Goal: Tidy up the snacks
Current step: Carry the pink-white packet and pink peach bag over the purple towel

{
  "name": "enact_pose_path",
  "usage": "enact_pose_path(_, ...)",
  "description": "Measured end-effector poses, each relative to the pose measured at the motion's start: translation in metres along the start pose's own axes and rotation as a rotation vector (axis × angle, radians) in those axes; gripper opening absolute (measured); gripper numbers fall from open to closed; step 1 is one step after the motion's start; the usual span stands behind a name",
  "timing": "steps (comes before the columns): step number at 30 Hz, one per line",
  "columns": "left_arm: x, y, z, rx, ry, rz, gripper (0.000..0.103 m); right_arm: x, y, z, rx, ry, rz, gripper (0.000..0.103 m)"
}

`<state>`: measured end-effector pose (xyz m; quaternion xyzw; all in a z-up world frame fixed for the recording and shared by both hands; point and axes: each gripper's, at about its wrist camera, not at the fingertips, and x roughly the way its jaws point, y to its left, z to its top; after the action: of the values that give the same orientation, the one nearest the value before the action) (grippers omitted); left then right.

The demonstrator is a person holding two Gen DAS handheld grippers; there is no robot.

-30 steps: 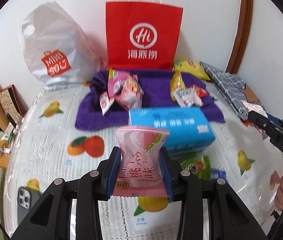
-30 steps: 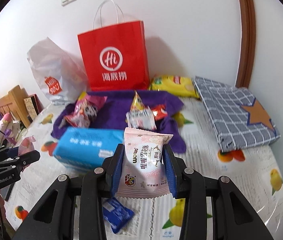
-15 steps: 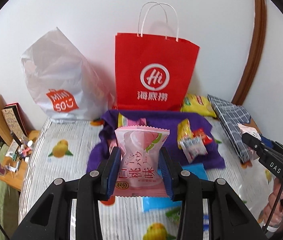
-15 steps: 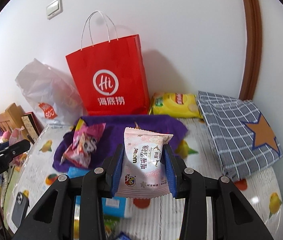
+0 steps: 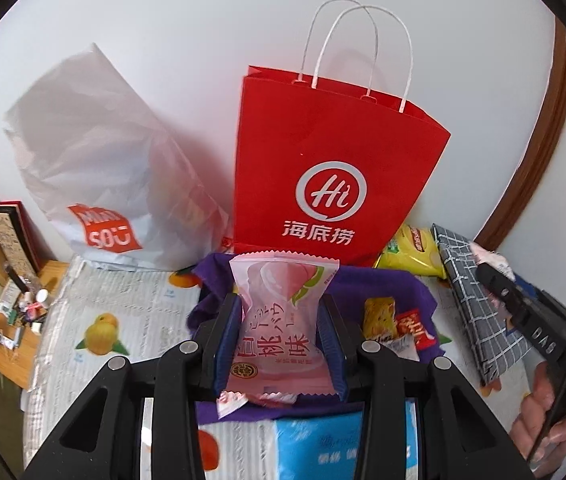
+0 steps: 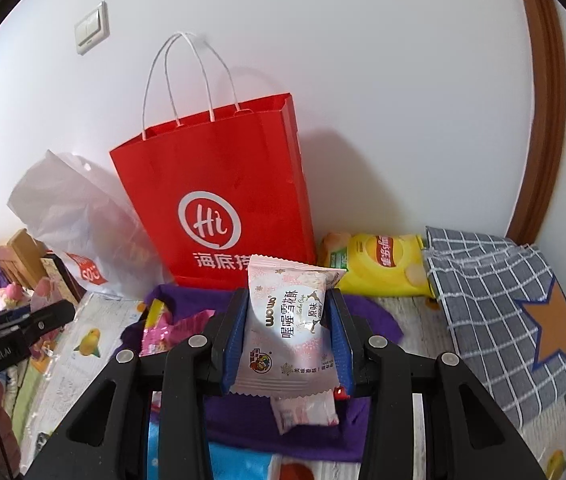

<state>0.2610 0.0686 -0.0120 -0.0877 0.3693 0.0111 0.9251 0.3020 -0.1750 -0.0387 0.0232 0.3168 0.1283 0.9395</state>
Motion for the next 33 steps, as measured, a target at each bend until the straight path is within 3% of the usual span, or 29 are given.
enact_pose_path(10, 0.051, -0.008, 0.012, -0.005, 0.023, -0.018, 0.037, 0.072, -0.033, -0.023, -0.025, 0.183, -0.076, 0.039)
enact_pose_path(13, 0.07, -0.009, 0.01, 0.01, 0.088, 0.006, 0.037, 0.087, -0.039, -0.031, -0.023, 0.225, -0.078, 0.039)
enact_pose_path(26, 0.075, 0.005, 0.012, -0.042, 0.105, -0.015, 0.037, 0.131, -0.033, -0.052, -0.049, 0.338, -0.095, 0.039)
enact_pose_path(33, 0.078, 0.004, 0.011, -0.036, 0.116, -0.012, 0.037, 0.132, -0.029, -0.053, -0.06, 0.359, -0.1, 0.041)
